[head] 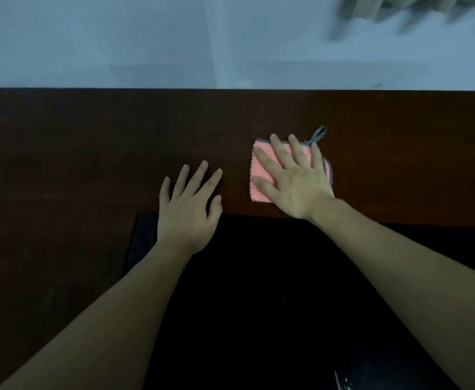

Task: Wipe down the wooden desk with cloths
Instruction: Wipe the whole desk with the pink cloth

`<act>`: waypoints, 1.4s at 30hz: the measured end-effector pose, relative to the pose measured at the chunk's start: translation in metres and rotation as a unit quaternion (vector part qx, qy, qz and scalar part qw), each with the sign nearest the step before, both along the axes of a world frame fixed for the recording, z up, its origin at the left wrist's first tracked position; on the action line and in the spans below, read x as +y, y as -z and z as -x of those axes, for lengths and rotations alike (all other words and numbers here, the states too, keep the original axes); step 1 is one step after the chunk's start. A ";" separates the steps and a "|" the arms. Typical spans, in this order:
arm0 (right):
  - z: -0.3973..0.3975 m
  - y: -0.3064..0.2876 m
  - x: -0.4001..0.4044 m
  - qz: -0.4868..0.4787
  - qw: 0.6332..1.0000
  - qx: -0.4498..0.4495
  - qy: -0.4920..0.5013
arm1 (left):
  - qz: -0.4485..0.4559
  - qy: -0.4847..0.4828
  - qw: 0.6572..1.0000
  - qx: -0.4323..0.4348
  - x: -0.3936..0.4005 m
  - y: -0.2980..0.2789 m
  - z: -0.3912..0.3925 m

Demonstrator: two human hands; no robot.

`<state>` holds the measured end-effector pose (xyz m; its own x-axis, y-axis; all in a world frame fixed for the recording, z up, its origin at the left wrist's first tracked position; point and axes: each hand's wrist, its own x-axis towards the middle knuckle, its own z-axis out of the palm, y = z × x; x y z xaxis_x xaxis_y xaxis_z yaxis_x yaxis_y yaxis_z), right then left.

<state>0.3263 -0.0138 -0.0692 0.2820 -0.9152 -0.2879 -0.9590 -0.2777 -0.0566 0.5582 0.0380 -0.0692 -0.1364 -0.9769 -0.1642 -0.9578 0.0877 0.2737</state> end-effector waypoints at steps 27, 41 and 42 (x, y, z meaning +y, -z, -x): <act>-0.016 -0.002 0.102 0.008 0.999 -0.009 0.033 | -0.002 0.025 0.999 -0.028 0.000 -0.001 0.000; 0.018 -0.001 0.016 0.010 0.994 0.008 0.105 | -0.004 0.037 0.999 -0.037 -0.003 0.001 0.000; 0.016 0.000 0.009 0.008 0.993 0.005 0.121 | -0.004 0.037 0.999 -0.038 -0.003 0.000 0.000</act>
